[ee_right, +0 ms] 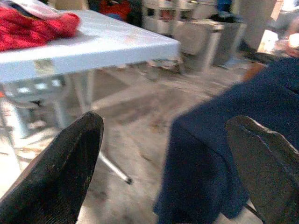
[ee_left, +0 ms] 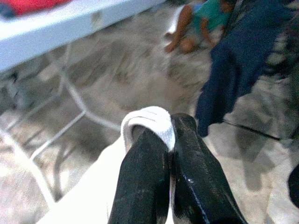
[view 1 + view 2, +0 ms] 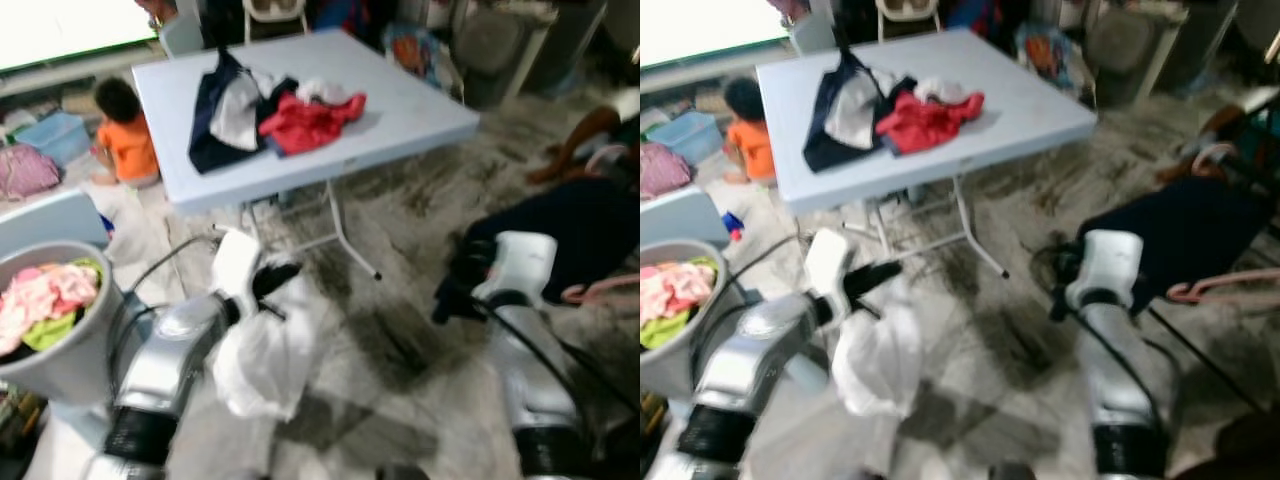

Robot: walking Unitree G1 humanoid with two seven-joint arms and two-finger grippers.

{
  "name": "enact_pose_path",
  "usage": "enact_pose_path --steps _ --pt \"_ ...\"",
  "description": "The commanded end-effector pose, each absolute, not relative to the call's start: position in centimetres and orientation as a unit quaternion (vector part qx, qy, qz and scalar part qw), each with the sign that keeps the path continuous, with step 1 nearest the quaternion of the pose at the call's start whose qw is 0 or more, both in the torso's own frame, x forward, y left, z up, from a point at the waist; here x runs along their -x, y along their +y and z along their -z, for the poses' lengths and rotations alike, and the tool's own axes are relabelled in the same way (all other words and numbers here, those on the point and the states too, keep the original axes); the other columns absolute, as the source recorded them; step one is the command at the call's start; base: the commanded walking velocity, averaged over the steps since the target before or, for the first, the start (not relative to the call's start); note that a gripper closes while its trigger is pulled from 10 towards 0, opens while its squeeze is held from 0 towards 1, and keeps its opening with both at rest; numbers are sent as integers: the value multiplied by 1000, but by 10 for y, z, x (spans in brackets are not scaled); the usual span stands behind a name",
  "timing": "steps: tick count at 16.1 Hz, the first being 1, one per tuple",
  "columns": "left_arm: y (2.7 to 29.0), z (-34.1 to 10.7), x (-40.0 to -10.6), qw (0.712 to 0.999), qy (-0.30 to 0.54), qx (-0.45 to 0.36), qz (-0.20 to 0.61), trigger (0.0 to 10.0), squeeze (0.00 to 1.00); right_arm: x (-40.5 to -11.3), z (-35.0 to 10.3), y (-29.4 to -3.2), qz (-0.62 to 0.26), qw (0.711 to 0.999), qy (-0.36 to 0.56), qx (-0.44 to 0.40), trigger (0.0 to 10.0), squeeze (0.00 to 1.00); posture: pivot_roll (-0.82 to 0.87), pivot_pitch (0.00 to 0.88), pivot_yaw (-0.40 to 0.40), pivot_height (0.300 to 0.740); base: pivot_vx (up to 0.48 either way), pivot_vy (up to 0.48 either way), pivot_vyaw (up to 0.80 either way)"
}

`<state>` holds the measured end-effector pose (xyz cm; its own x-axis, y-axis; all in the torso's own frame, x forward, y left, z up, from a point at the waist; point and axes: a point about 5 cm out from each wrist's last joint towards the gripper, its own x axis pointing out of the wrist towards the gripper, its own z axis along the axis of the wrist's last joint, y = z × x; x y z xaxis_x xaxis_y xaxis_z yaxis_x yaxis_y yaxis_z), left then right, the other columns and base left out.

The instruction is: Hang hanger

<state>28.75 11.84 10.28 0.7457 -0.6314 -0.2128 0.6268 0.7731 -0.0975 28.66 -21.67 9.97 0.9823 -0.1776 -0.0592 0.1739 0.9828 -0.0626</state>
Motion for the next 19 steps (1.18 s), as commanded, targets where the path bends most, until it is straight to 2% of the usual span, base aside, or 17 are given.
enact_pose_path --steps 1,13,14,15,16,17,19 --pt "127 -111 -291 940 97 -4 328 10000 0 -288 -99 -208 76 996 32 23 10000 0 -22 1 6 740 0 480 -800" --pt "122 -109 -293 943 80 -32 322 10000 0 -286 -97 -208 80 996 35 23 10000 0 -24 4 11 740 0 470 -800" --pt "126 -109 -297 953 73 -52 290 10000 0 -286 -97 -208 80 996 35 22 10000 0 -24 4 11 740 0 0 -800" --pt "137 -106 -308 972 89 -75 206 10000 0 -286 -97 -208 80 996 35 22 10000 0 -24 4 11 740 0 0 -525" --pt "147 -106 -317 983 102 -66 141 10000 0 -285 -97 -208 80 996 35 22 10000 0 -21 0 11 740 0 0 -425" --pt "146 -110 -320 985 98 -32 140 10000 0 -285 -97 -207 80 996 35 21 10000 0 -21 0 11 740 0 0 -406" --pt "134 -116 -318 976 76 -34 202 10000 0 -285 -97 -207 81 996 34 21 10000 0 -20 0 13 740 0 0 0"
